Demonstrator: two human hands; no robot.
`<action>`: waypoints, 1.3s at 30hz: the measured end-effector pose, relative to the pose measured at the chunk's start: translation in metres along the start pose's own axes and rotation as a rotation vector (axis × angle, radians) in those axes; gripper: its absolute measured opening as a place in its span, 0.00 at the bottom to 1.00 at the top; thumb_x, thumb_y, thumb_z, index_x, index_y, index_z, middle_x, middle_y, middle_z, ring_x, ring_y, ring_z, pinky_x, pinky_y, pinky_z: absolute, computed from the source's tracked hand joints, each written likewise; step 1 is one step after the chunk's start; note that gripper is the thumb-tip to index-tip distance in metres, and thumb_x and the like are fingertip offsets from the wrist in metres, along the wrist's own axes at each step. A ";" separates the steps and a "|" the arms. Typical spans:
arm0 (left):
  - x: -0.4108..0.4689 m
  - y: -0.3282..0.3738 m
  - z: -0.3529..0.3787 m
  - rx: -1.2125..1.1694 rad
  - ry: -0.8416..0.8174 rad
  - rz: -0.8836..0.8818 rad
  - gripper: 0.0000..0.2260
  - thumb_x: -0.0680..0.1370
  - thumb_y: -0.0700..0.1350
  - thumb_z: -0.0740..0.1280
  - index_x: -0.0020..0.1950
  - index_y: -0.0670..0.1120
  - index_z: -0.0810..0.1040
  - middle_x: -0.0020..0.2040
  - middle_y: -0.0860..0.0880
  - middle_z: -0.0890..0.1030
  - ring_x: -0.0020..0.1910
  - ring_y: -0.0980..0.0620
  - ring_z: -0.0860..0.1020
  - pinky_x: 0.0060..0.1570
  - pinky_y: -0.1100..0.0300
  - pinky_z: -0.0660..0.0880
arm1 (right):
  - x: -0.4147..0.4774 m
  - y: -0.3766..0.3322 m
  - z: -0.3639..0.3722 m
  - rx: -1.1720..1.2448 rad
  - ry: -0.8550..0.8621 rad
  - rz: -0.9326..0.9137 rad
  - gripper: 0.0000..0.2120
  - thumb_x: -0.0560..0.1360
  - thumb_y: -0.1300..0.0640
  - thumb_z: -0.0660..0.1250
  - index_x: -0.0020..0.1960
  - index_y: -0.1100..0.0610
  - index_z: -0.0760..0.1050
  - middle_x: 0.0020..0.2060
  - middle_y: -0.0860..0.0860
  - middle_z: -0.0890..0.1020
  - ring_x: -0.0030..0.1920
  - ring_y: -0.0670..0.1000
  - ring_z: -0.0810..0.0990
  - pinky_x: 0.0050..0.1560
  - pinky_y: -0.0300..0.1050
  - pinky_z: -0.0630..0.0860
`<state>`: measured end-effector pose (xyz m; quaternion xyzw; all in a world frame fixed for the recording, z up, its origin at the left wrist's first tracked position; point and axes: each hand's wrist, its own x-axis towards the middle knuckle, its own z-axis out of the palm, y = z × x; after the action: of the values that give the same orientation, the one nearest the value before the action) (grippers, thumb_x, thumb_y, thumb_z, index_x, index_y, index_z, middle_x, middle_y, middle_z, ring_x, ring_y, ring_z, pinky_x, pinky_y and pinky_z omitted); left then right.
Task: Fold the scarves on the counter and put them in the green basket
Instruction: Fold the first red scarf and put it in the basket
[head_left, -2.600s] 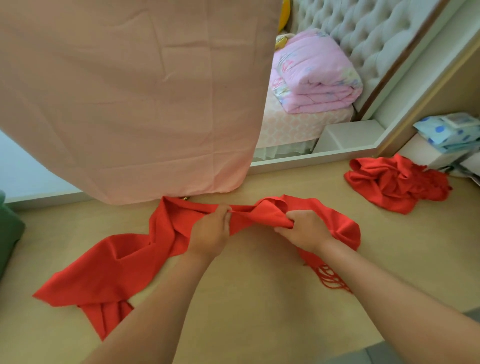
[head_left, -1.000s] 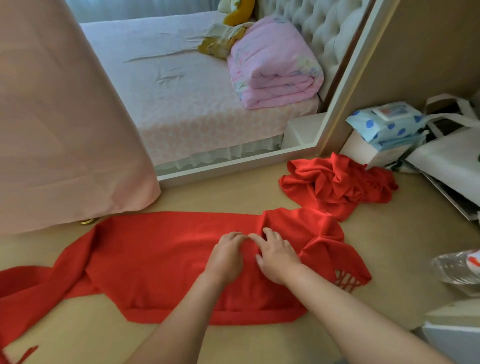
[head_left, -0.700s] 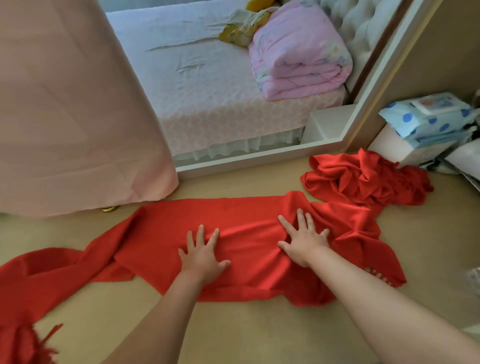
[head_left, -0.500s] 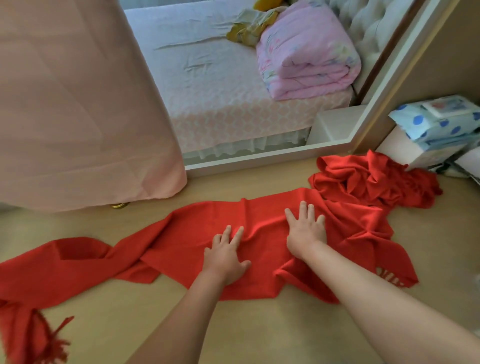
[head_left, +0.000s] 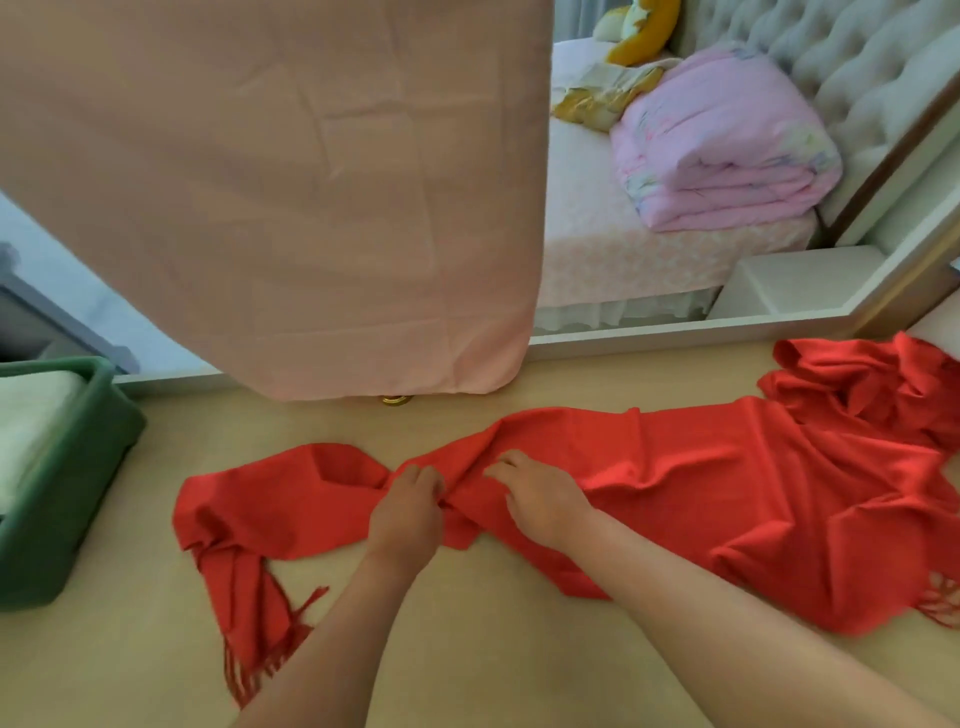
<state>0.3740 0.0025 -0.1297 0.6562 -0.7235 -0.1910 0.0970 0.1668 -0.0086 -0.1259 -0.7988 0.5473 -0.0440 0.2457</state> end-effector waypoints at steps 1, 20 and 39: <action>-0.005 -0.020 -0.009 0.043 0.012 -0.003 0.11 0.70 0.36 0.64 0.50 0.48 0.75 0.48 0.48 0.75 0.48 0.43 0.76 0.42 0.49 0.74 | 0.009 -0.018 0.007 0.019 0.003 -0.014 0.23 0.78 0.61 0.59 0.72 0.50 0.70 0.70 0.49 0.69 0.62 0.56 0.77 0.59 0.53 0.75; -0.014 -0.238 -0.091 0.201 -0.201 0.101 0.12 0.75 0.43 0.60 0.55 0.49 0.78 0.53 0.47 0.80 0.55 0.42 0.79 0.50 0.51 0.69 | 0.091 -0.147 0.043 -0.126 0.201 0.242 0.11 0.82 0.51 0.54 0.51 0.54 0.73 0.45 0.54 0.83 0.48 0.59 0.81 0.42 0.50 0.71; 0.023 -0.217 -0.069 0.129 -0.242 0.295 0.24 0.74 0.44 0.67 0.71 0.52 0.71 0.70 0.50 0.70 0.66 0.44 0.71 0.61 0.49 0.70 | 0.077 -0.144 0.075 0.015 0.023 0.258 0.15 0.72 0.51 0.69 0.59 0.48 0.79 0.55 0.49 0.78 0.58 0.53 0.77 0.61 0.50 0.73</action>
<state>0.5962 -0.0447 -0.1567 0.5201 -0.8290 -0.2056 -0.0058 0.3458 -0.0111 -0.1438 -0.7195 0.6479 -0.0252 0.2490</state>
